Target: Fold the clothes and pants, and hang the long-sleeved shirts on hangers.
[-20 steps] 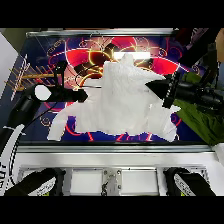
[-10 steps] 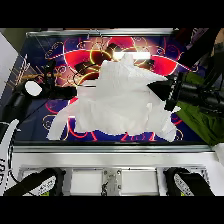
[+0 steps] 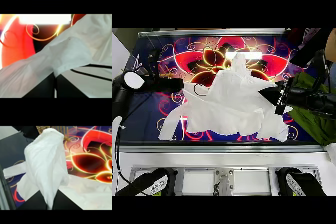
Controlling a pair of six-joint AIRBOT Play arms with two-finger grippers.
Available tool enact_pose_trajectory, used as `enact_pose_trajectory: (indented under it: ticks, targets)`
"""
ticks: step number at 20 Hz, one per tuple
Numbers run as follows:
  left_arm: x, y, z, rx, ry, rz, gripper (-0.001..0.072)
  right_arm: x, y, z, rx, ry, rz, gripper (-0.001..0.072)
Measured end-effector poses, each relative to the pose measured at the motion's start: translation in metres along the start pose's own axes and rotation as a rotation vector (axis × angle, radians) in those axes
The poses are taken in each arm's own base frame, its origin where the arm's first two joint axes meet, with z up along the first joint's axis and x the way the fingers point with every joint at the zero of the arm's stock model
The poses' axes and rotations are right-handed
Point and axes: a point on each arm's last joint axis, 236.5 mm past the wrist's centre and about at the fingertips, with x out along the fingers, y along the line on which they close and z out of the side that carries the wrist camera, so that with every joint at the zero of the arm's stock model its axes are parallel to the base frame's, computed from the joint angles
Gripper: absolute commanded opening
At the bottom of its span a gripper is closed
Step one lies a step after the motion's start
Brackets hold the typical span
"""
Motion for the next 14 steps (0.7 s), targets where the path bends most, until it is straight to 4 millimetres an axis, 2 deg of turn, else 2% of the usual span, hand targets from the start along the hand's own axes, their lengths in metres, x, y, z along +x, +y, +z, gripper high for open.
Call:
enact_pose_trajectory:
  ticks: [2,4,8,12,14]
  targets:
    - [-0.022,-0.011,0.016,0.03,-0.057,-0.01,0.0009,0.002,-0.006,-0.01,0.032,0.006,-0.016,0.0002]
    - [-0.053,-0.025,0.033,0.068,-0.136,-0.022,0.0008,0.006,-0.008,-0.018,0.078,-0.02,-0.014,0.0003]
    - [-0.122,-0.072,0.052,0.17,-0.296,-0.073,0.0008,0.015,-0.007,-0.016,0.167,-0.174,0.011,0.0002]
    - [-0.184,-0.129,0.048,0.301,-0.424,-0.154,0.0008,0.025,0.01,0.0,0.194,-0.311,0.077,0.0002]
    - [-0.203,-0.143,0.041,0.35,-0.456,-0.152,0.0008,0.026,0.019,0.014,0.199,-0.381,0.111,0.0002]
